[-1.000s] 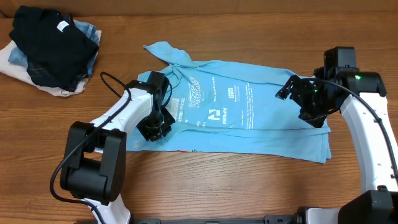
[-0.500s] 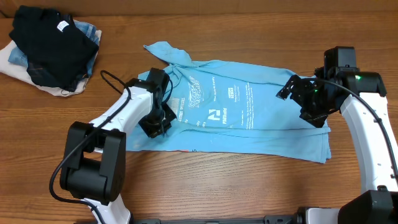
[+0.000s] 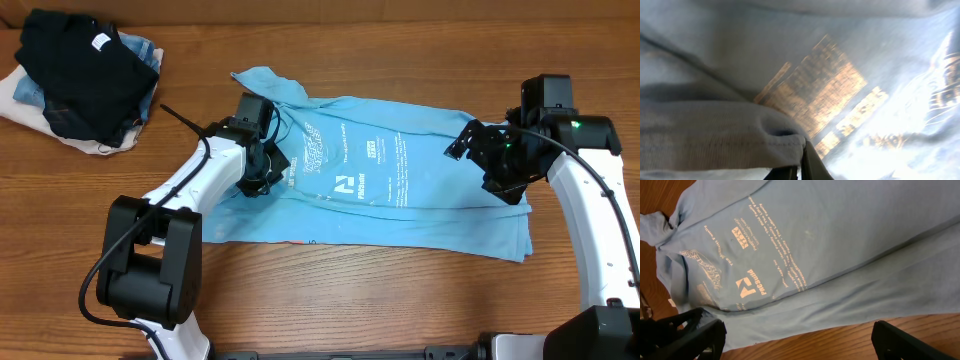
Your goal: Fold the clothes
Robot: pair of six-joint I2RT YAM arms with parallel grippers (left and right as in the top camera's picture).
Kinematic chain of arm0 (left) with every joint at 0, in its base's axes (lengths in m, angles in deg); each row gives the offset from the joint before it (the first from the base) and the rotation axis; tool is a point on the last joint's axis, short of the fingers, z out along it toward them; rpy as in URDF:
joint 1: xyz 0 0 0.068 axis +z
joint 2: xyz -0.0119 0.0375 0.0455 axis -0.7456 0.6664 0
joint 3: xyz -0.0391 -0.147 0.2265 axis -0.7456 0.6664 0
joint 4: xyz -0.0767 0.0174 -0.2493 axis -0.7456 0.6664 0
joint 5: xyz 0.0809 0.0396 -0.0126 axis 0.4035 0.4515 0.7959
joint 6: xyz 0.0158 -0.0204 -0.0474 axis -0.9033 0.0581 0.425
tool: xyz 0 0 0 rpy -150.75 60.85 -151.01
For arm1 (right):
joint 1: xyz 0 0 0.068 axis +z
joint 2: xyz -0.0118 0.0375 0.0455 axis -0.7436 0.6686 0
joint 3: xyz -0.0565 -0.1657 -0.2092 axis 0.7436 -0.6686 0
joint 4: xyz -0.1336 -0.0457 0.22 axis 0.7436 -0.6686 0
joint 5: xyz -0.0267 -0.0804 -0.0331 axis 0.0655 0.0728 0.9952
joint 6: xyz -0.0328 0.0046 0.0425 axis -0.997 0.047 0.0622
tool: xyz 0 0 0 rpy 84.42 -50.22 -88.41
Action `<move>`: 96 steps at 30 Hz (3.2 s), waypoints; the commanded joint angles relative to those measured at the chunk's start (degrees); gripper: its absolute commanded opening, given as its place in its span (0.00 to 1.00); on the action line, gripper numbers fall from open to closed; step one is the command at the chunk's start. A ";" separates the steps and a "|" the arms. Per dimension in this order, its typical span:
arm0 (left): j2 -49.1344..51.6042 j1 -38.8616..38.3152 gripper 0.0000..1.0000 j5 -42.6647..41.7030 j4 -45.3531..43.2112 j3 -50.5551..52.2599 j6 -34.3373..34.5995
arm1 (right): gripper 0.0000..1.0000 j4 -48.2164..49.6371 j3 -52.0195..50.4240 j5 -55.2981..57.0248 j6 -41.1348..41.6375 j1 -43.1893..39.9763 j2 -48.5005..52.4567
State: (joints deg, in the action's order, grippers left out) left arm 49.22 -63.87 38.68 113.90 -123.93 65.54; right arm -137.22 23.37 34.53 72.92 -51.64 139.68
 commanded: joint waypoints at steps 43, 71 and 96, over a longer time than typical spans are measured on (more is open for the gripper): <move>-5.86 3.96 0.83 8.70 21.31 -10.19 -6.51 | 0.98 1.60 0.74 0.68 0.24 0.22 -0.46; 4.85 7.41 0.63 2.60 8.11 -3.39 -4.24 | 0.98 1.33 0.74 0.68 0.22 0.22 -0.46; 4.37 7.30 0.73 6.03 -2.03 -10.73 -24.09 | 0.98 1.16 0.74 1.07 0.22 0.22 -0.46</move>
State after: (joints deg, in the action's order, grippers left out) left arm 53.54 -56.73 43.99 109.64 -129.70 45.26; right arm -136.11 23.37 34.99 72.92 -51.64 139.68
